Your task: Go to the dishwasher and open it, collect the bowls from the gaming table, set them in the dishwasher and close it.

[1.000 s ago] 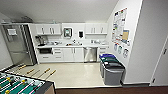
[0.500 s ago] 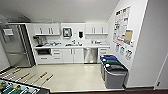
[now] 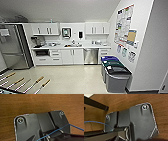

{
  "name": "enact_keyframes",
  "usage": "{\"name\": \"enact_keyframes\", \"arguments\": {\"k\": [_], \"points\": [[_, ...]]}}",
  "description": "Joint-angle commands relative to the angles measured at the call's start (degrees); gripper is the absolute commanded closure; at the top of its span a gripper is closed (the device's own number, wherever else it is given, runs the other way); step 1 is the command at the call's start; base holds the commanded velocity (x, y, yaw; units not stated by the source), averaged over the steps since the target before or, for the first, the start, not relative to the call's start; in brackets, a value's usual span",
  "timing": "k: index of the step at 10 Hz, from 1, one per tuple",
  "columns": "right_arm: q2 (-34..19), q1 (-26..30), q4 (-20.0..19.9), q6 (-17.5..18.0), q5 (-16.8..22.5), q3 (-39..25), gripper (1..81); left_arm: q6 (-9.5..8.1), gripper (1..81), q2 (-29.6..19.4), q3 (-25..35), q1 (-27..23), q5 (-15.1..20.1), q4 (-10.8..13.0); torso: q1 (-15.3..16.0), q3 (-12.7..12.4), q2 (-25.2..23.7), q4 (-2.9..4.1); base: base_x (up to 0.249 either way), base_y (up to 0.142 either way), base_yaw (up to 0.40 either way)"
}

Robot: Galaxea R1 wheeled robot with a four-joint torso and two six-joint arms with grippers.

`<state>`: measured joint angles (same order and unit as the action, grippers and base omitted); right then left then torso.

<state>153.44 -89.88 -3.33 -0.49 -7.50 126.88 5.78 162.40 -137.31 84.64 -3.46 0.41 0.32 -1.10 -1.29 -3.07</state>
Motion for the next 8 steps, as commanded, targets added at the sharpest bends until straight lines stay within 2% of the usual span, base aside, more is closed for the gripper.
{"name": "enact_keyframes", "arguments": {"k": [1,8], "points": [[-1.2,3.0,0.8,-0.2,2.7,-0.7,1.0,0.03,1.0,-0.6,0.6,-3.5,2.4,0.2,0.0,0.0,0.0,0.00,0.228,0.000,0.000],[-1.0,3.0,0.8,-0.3,2.6,-0.7,1.0,0.02,1.0,-0.4,0.5,-3.3,2.4,0.2,0.0,0.0,0.0,0.00,0.228,0.000,0.000]]}}
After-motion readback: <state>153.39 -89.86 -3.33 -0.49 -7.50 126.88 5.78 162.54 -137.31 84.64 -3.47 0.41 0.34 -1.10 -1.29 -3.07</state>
